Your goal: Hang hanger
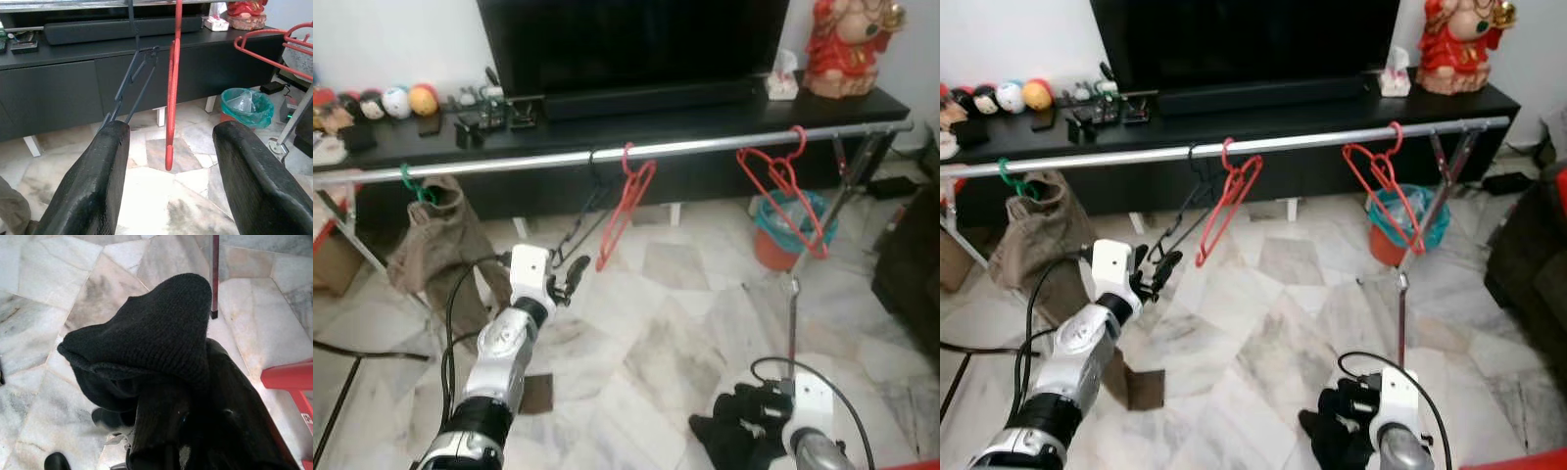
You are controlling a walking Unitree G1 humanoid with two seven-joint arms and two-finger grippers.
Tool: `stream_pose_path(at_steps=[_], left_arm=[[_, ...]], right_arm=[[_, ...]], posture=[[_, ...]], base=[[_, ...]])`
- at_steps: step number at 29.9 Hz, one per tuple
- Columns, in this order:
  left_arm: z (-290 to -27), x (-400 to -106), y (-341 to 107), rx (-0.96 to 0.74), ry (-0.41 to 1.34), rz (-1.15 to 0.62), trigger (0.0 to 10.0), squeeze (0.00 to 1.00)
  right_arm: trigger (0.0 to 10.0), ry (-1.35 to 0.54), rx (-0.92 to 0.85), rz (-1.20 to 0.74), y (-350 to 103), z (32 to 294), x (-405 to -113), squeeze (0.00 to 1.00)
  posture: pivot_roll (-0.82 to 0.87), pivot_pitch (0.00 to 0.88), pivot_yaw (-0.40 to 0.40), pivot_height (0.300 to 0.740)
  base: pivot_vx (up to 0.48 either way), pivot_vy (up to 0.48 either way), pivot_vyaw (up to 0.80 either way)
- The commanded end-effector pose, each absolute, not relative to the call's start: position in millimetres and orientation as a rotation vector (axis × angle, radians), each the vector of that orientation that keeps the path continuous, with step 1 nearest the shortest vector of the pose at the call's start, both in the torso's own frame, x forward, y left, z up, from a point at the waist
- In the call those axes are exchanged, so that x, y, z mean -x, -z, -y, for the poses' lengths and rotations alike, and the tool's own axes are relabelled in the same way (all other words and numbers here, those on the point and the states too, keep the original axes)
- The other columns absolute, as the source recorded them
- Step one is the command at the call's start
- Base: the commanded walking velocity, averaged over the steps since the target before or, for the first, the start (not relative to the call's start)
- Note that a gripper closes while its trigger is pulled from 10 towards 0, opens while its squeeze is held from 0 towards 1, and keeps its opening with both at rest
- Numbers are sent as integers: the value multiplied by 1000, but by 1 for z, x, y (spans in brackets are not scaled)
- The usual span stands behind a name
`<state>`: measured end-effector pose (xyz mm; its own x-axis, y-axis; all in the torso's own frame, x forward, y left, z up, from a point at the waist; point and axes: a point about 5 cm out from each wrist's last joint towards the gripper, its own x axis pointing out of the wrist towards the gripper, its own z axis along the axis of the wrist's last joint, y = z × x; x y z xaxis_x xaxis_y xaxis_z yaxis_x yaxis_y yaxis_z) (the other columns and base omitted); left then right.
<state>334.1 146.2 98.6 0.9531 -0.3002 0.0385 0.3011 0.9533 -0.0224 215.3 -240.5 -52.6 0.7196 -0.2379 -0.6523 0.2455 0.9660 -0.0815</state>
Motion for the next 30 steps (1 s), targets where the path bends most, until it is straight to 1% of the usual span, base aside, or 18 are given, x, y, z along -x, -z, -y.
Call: stream_pose_path(at_steps=[1,6,10,12,15,18,24,30], left_arm=[[-149,-334,-101,17,305,41,10000,0],[-150,-334,-101,16,301,42,10000,0],[-150,-334,-101,17,301,41,10000,0],[-150,-334,-101,17,299,40,10000,0],[-150,-335,-101,17,298,41,10000,0],[-150,-335,-101,18,296,41,10000,0],[-151,-335,-101,17,293,39,10000,0],[-150,-335,-102,18,292,41,10000,0]], right_arm=[[10000,258,-19,-688,49,237,-222,0],[10000,249,-14,-693,49,237,-222,0],[10000,205,57,-699,48,236,-224,0],[10000,203,56,-703,48,236,-223,0],[10000,213,46,-705,49,236,-223,0],[10000,238,-4,-699,49,237,-222,0],[10000,198,41,-704,49,235,-223,0],[10000,206,31,-701,48,236,-224,0]], posture=[[-27,0,62,740],[-27,0,61,740],[-29,0,60,740],[-28,0,59,740],[-27,0,59,740],[-27,0,59,740],[-28,0,59,740],[-27,0,58,740]], base=[[0,0,0],[0,0,0],[0,0,0],[0,0,0],[0,0,492],[0,0,0],[0,0,0],[0,0,0]])
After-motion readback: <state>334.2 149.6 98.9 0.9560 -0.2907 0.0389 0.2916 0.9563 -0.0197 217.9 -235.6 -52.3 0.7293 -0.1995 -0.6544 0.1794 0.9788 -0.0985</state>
